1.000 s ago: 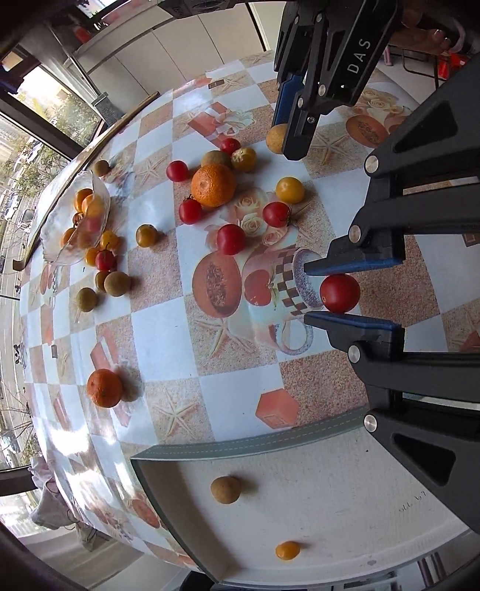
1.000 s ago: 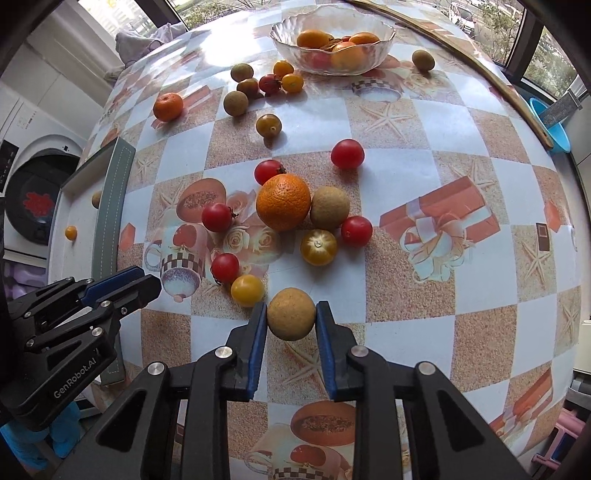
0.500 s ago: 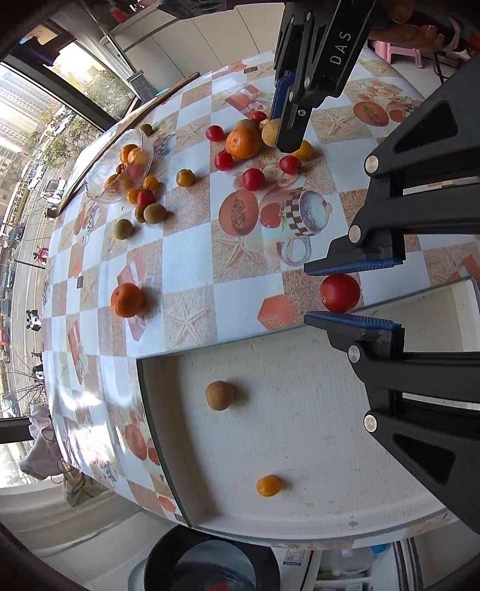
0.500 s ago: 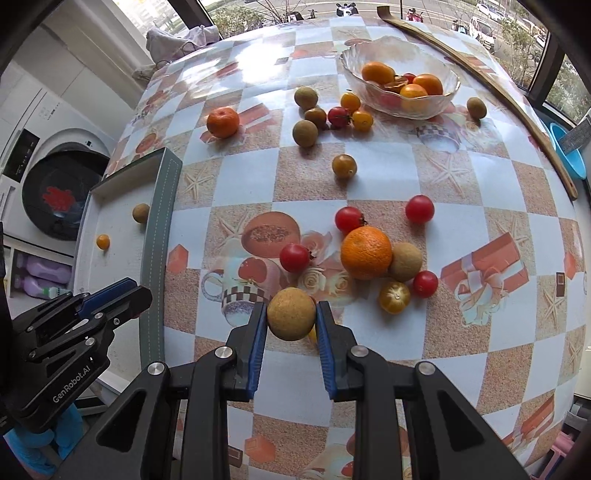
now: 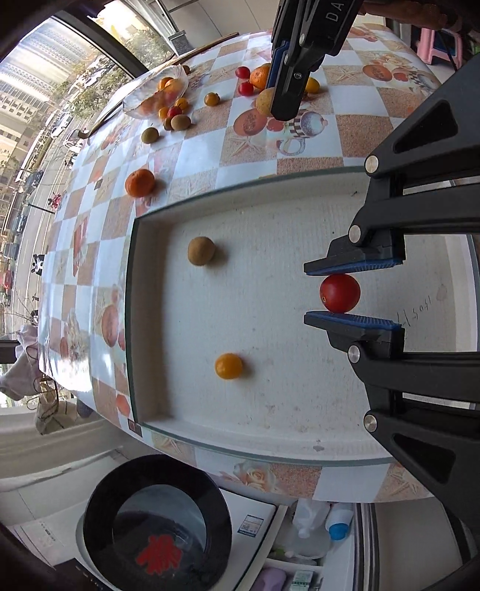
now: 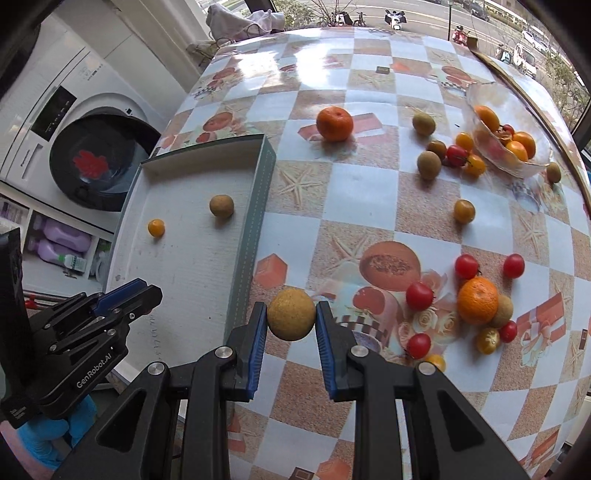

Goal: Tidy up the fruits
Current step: 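Carry both fruits to the white tray and open both tools to drop them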

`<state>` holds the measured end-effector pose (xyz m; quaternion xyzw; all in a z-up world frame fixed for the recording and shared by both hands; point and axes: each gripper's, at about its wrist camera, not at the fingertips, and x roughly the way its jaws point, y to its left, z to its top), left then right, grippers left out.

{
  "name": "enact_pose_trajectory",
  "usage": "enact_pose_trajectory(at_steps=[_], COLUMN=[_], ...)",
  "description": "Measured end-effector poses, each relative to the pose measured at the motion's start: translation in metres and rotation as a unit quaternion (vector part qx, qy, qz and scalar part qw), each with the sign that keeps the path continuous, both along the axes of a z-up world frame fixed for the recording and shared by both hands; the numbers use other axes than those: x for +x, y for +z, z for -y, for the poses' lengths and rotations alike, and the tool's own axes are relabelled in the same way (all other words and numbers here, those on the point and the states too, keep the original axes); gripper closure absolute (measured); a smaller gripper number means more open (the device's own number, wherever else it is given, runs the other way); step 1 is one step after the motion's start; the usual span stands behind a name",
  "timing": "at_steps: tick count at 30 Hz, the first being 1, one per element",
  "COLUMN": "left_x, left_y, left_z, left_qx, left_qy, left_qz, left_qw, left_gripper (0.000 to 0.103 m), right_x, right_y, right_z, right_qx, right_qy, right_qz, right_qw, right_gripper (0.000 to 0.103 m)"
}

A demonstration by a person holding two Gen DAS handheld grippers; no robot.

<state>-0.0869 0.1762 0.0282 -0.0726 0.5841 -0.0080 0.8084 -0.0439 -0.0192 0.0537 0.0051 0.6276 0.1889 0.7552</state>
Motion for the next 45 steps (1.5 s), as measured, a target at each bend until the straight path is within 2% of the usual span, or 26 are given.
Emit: enact_pose_trajectory(at_steps=[12,27,28,30,31,33,36,39,40,42,44,45], left_x=[0.002,0.012,0.012,0.011,0.011,0.009,0.012,0.013,0.012,0.011,0.009,0.009], left_y=[-0.023,-0.038,-0.038,-0.037,-0.036,-0.029,-0.03,-0.031,-0.031,-0.03,-0.029,-0.029], left_z=[-0.045,-0.051,-0.051,-0.05,-0.05,-0.048,-0.045,-0.047,-0.047,-0.048,-0.048,-0.048], left_qx=[0.018,0.033,0.038,0.048,0.051,0.053,0.064,0.055,0.054,0.051,0.048,0.047], left_qy=[0.047,0.042,0.038,0.033,0.033,0.029,0.017,0.02,0.022,0.025,0.024,0.022], left_qz=[-0.015,-0.034,-0.034,-0.032,-0.025,-0.004,-0.012,-0.017,-0.018,-0.018,-0.018,-0.017], left_qw=[0.9986,0.998,0.998,0.9978,0.9978,0.9982,0.9978,0.9981,0.9982,0.9982,0.9984,0.9985], left_gripper=[0.082,0.081,0.079,0.056,0.031,0.028,0.028,0.028,0.028,0.028,0.028,0.028], right_x=[0.016,0.044,0.044,0.045,0.045,0.046,0.046,0.046,0.047,0.046,0.045,0.045], right_y=[-0.012,-0.055,-0.056,-0.059,-0.06,-0.061,-0.062,-0.062,-0.062,-0.059,-0.053,-0.05], right_z=[-0.069,-0.103,-0.104,-0.105,-0.106,-0.109,-0.112,-0.113,-0.113,-0.113,-0.112,-0.112], right_qx=[0.013,-0.012,-0.014,-0.016,-0.017,-0.019,-0.022,-0.016,-0.016,-0.008,0.008,0.019], right_qy=[0.049,0.056,0.056,0.055,0.056,0.058,0.064,0.067,0.067,0.068,0.069,0.069], right_qz=[-0.015,-0.048,-0.05,-0.053,-0.054,-0.051,-0.051,-0.055,-0.055,-0.054,-0.052,-0.05], right_qw=[0.999,0.997,0.997,0.997,0.997,0.997,0.996,0.996,0.996,0.996,0.996,0.996], right_gripper=[0.074,0.074,0.074,0.074,0.074,0.074,0.073,0.066,0.059,0.052,0.034,0.028])
